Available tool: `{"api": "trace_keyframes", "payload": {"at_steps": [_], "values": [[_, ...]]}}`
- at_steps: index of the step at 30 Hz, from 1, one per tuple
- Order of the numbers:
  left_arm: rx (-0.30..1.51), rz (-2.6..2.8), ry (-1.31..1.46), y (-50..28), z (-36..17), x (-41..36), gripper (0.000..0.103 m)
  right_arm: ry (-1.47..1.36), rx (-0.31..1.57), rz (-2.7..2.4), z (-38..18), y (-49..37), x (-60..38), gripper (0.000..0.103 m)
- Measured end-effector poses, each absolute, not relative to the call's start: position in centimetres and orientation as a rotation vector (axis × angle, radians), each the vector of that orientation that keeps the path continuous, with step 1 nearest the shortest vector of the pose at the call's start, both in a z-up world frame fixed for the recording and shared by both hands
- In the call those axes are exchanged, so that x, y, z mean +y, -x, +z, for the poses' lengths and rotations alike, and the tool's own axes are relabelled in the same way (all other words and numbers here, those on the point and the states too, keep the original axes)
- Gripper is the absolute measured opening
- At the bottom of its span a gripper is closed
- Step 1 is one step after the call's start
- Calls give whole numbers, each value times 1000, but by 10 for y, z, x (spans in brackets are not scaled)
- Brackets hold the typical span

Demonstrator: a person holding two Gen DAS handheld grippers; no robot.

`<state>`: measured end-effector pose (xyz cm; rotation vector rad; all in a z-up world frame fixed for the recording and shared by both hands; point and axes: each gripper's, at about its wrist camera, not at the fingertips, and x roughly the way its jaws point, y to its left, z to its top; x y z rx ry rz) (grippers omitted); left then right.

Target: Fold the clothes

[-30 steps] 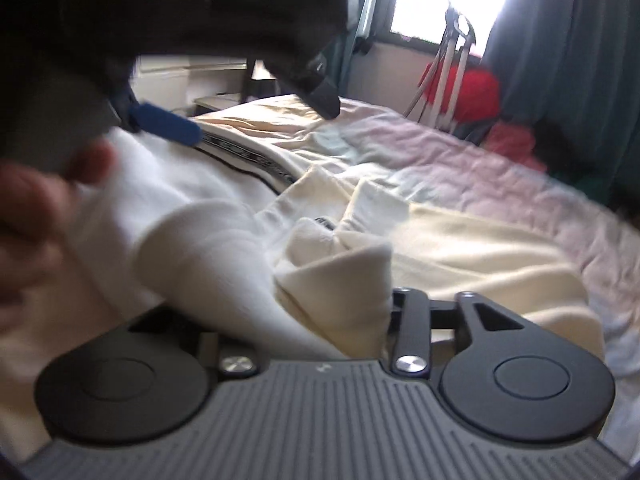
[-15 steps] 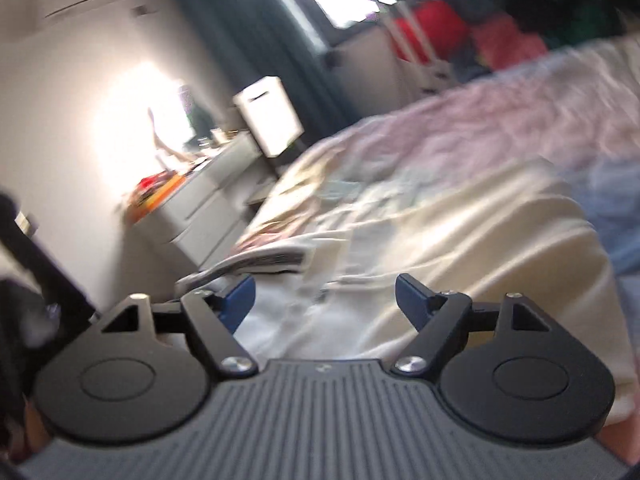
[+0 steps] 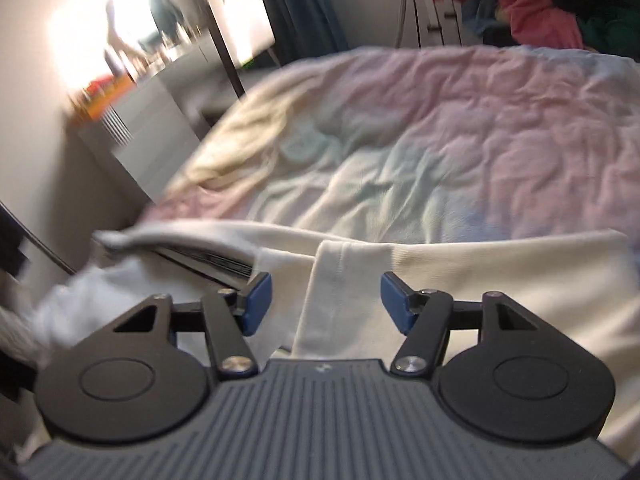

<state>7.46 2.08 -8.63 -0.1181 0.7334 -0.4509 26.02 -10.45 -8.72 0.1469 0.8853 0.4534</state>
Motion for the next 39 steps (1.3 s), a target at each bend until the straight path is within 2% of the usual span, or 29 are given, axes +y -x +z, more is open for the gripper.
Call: {"api": "trace_keyframes", "payload": {"at_steps": [1,2,3,4,6,7,11,14,18,21,28,31,33,37,39], "values": [[734,-459,135,-76,-88,24,46,-112,901,437,-93,-265,-95,62],[729,-467,144,-77,-88,26,38,-71,912,415,-99,-269,-87,56],[725,-472,153,-78,-88,29,22,-31,922,392,-104,-272,-79,50],[726,-471,165,-79,-88,31,13,10,931,370,-109,-275,-71,37],[736,-468,206,-80,-89,38,6,41,916,350,-112,-274,-65,17],[730,-466,228,-78,-86,42,6,43,907,334,-110,-272,-65,12],[648,-495,306,-58,-63,65,5,-26,822,363,-83,-251,-70,10],[673,-494,346,-57,-62,80,6,-72,797,384,-75,-244,-69,7],[794,-443,323,-72,-82,75,6,-7,852,351,-113,-255,-53,7],[826,-420,280,-78,-92,66,6,-38,795,361,-131,-254,-58,7],[759,-442,260,-73,-89,63,8,-50,687,369,-89,-218,-87,9],[692,-447,243,-61,-80,60,19,-67,634,356,-63,-189,-111,9],[655,-443,231,-55,-73,59,34,-82,602,341,-47,-168,-129,9],[607,-423,183,-41,-63,52,44,-123,560,272,-32,-120,-170,9],[597,-389,153,-37,-58,48,53,-134,543,224,-30,-96,-187,9]]}}
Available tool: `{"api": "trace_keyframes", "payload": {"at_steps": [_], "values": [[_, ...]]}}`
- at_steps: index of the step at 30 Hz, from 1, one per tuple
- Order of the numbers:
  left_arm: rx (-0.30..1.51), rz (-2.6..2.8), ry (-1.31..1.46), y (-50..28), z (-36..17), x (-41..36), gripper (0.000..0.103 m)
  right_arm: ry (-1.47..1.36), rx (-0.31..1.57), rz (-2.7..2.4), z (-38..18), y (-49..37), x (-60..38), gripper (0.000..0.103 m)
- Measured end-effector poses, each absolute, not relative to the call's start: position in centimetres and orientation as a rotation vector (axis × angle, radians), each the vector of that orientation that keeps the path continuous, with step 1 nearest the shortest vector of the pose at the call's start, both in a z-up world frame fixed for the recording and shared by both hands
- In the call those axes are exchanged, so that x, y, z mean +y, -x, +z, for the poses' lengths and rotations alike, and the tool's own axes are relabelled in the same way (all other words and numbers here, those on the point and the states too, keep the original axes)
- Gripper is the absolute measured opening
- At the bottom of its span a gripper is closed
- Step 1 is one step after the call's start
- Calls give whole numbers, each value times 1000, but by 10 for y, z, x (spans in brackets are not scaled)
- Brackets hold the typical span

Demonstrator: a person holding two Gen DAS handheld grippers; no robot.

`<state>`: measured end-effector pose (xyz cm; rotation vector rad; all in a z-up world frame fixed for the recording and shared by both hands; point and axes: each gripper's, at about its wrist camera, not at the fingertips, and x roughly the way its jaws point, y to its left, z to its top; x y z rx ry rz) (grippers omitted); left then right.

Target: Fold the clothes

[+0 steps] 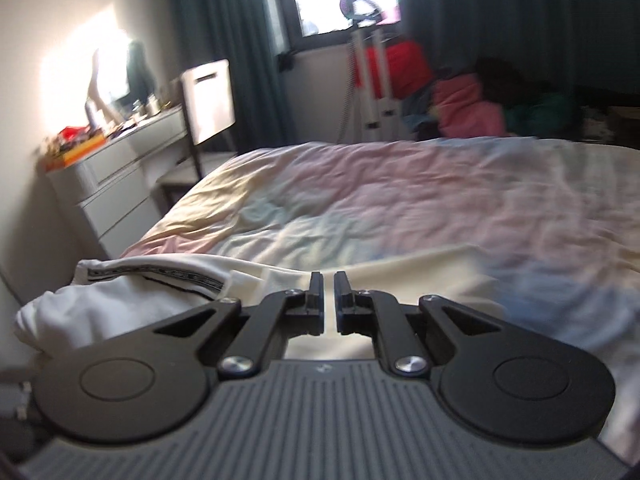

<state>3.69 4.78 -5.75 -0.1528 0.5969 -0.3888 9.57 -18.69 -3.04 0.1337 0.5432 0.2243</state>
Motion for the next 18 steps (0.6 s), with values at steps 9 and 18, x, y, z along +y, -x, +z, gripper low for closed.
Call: {"api": "trace_keyframes", "payload": {"at_steps": [9,18], "values": [[457,-261,52,22,-20,20,84,-230,513,83,-49,-18,-226,10],[422,-224,23,9,-35,13,103,-186,487,92,-56,-29,-221,37]]}}
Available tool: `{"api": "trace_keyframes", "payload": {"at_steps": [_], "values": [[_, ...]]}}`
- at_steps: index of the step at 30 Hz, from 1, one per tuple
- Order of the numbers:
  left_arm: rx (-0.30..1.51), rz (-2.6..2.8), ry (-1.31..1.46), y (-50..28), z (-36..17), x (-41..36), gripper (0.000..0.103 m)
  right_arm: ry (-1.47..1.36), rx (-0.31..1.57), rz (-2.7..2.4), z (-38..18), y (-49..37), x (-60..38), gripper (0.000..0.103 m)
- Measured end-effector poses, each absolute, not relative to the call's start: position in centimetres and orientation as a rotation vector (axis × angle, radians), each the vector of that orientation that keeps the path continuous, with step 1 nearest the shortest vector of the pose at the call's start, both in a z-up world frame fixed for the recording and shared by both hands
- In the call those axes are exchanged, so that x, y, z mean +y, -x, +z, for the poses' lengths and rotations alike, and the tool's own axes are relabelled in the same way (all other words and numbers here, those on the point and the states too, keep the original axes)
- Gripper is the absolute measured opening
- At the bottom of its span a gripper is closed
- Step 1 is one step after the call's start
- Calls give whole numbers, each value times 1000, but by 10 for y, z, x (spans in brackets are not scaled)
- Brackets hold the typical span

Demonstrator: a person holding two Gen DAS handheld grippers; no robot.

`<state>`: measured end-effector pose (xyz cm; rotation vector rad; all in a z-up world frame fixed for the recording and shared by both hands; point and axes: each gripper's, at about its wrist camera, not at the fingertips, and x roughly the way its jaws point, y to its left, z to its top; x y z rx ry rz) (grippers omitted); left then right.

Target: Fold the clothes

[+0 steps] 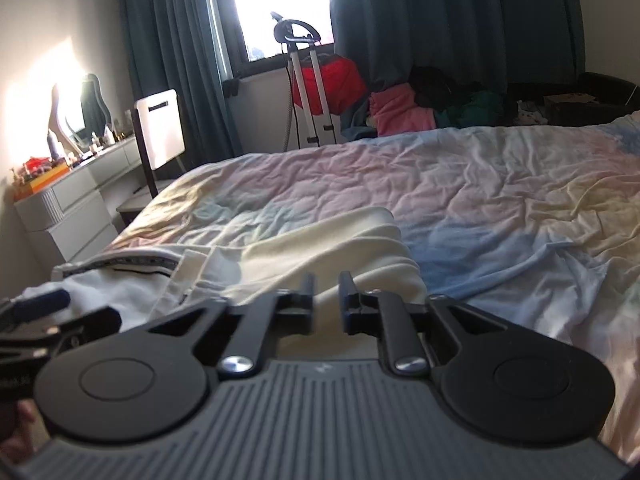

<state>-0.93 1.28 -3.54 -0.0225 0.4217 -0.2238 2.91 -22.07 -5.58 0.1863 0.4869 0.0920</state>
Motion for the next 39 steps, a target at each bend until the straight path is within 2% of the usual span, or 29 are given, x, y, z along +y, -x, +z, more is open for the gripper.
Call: {"api": "trace_keyframes", "payload": {"at_steps": [2,4,9,19,30,34,39], "values": [[432,-205,34,2,-39,15,103,-184,457,72,-57,-27,-222,70],[455,-190,50,-6,-43,16,103,-163,413,56,-55,-23,-221,83],[475,-133,69,-15,-49,22,103,-94,331,81,-54,-20,-219,82],[551,-2,183,-32,-52,54,103,-118,404,158,-60,-23,-214,82],[680,310,649,-13,-48,195,103,-106,377,146,-58,-13,-214,82],[769,268,987,-22,-72,253,103,-121,365,128,-58,-13,-216,82],[750,284,1219,-33,-107,289,102,-175,432,125,-65,-21,-223,82]]}}
